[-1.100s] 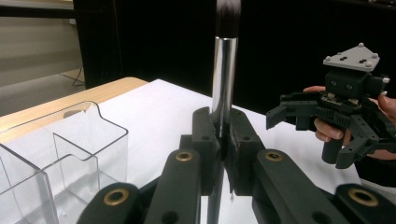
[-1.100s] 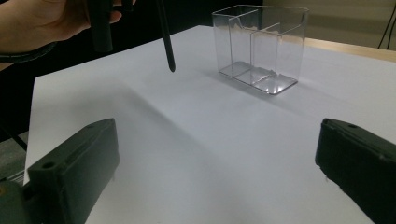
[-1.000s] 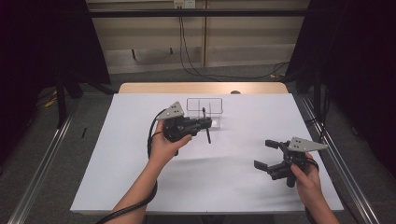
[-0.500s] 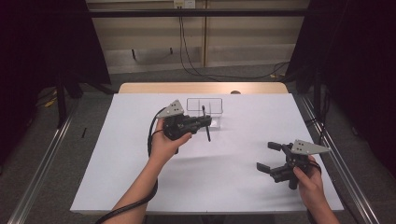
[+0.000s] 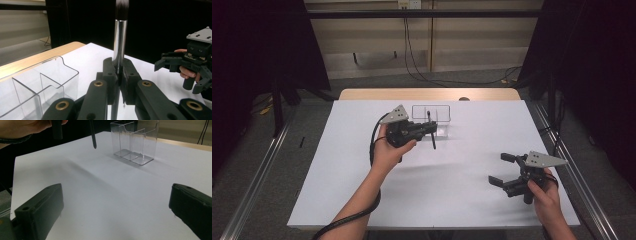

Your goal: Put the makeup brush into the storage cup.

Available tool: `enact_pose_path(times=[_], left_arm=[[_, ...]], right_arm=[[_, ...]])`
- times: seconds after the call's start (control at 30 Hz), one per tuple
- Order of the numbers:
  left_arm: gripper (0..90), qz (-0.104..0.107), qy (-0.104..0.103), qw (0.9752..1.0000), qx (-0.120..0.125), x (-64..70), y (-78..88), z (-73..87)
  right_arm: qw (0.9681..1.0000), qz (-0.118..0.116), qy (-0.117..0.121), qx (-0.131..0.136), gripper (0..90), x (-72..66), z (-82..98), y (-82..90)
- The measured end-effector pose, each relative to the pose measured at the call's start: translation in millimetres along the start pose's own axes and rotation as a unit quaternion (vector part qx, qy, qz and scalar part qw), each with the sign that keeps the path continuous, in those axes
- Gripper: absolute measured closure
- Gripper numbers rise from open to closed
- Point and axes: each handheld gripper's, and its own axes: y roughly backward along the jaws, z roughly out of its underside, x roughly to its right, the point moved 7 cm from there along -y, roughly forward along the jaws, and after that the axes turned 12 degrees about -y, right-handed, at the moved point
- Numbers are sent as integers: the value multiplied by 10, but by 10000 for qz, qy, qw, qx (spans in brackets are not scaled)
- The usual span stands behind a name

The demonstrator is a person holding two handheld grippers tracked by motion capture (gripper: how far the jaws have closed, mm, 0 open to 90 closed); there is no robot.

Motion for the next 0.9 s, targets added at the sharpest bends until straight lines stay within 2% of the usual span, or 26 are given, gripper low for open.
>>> enact_pose_path(times=[0.6,0.9], left_arm=[[835,-87,-31,9999,-39,-95,1,-84],[835,-117,26,9999,8,-134,7,-124]], right_arm=[[10000,-6,-29,63,0,6,5,48],[10000,2,-41,88,0,15,3,59]])
